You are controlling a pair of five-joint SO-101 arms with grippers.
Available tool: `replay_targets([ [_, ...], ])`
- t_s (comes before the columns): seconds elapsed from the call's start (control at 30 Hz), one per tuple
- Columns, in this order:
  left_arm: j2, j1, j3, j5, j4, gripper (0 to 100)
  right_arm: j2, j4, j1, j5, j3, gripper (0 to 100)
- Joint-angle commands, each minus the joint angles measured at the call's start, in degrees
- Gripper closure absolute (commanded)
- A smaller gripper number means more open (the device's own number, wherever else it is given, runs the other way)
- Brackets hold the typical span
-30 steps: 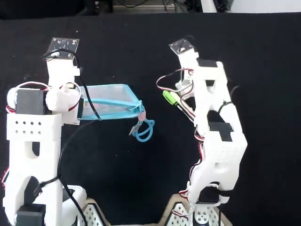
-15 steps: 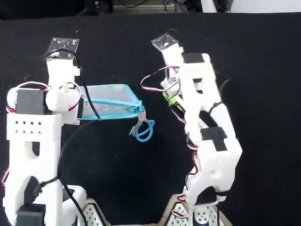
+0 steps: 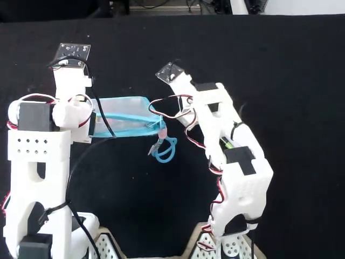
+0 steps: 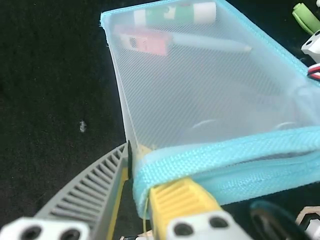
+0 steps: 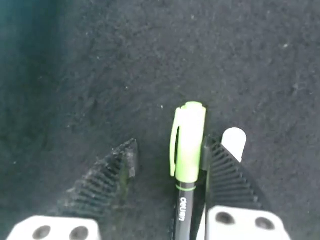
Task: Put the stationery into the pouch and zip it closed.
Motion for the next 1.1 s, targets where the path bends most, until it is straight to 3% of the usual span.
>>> replay_targets([
  [0.0,-0.97,0.22,-0.4,0.18,0.35,97,-3.56,-1.41,1.58,0.53,0.04,85.4],
  [0.13,-0.97,0.22,-0.4,0.18,0.35,97,-3.21,-1.14,4.57,0.35,0.13,99.2],
  [0.3,-0.97,0.22,-0.4,0.18,0.35,97,-7.25,3.69,11.43,-0.88,-1.89,98.8],
  [0.5,-0.97,0.22,-0.4,0.18,0.35,97,-18.07,15.65,19.78,-10.9,-3.38,98.8],
  [0.63,-0.97,0.22,-0.4,0.18,0.35,97,-20.53,14.86,29.27,-11.6,-3.03,98.8],
  [0.87,-0.97,0.22,-0.31,0.18,0.35,97,-8.75,8.18,42.55,-10.99,-2.51,98.7],
  [1.07,-0.97,0.22,-0.31,0.18,0.35,97,2.24,11.08,47.21,-5.36,-7.69,96.0],
])
